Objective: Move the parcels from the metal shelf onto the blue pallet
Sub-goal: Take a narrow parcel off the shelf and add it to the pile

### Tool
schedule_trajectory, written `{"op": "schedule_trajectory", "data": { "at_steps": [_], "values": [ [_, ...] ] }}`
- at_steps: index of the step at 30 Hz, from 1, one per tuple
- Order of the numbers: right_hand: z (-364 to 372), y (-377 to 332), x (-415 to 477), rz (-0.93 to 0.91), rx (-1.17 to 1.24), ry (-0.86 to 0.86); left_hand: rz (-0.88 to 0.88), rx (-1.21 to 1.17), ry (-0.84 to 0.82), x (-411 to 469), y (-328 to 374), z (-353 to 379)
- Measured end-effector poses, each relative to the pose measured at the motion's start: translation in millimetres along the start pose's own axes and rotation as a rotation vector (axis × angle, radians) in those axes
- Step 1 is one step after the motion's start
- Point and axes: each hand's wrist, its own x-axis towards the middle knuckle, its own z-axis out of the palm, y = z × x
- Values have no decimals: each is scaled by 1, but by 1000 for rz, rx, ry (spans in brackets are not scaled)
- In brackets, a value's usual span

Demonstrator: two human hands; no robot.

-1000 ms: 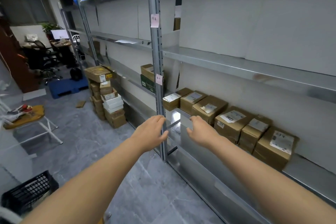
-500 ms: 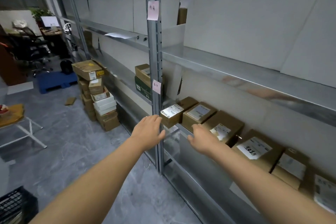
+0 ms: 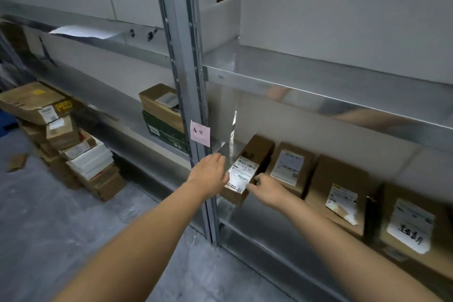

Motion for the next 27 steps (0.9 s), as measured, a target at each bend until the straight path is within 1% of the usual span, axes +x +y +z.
{"op": "schedule_trajectory", "data": {
  "at_steps": [2, 7, 9, 11, 15, 18, 22, 27],
  "values": [
    [14, -5, 21, 87, 113, 9, 22, -30, -46, 20, -13, 10],
    [46, -6, 62, 288, 276, 72, 37, -204, -193, 55, -27, 43],
    [53, -6, 75, 333, 317, 89, 29, -295, -262, 66, -26, 56],
    [56, -6, 84, 348, 349, 123, 1, -405, -295, 77, -22, 68],
    [60, 0, 96, 382, 410, 222, -131, -695, -263, 90, -13, 87],
    [62, 1, 101, 383, 489, 239, -224, -841, -250, 89, -12, 97],
    [62, -4, 93, 362, 557, 247, -297, -954, -193, 78, -14, 91],
    [52, -8, 55, 311, 617, 244, -322, -1064, -139, 40, -8, 73]
  ]
}}
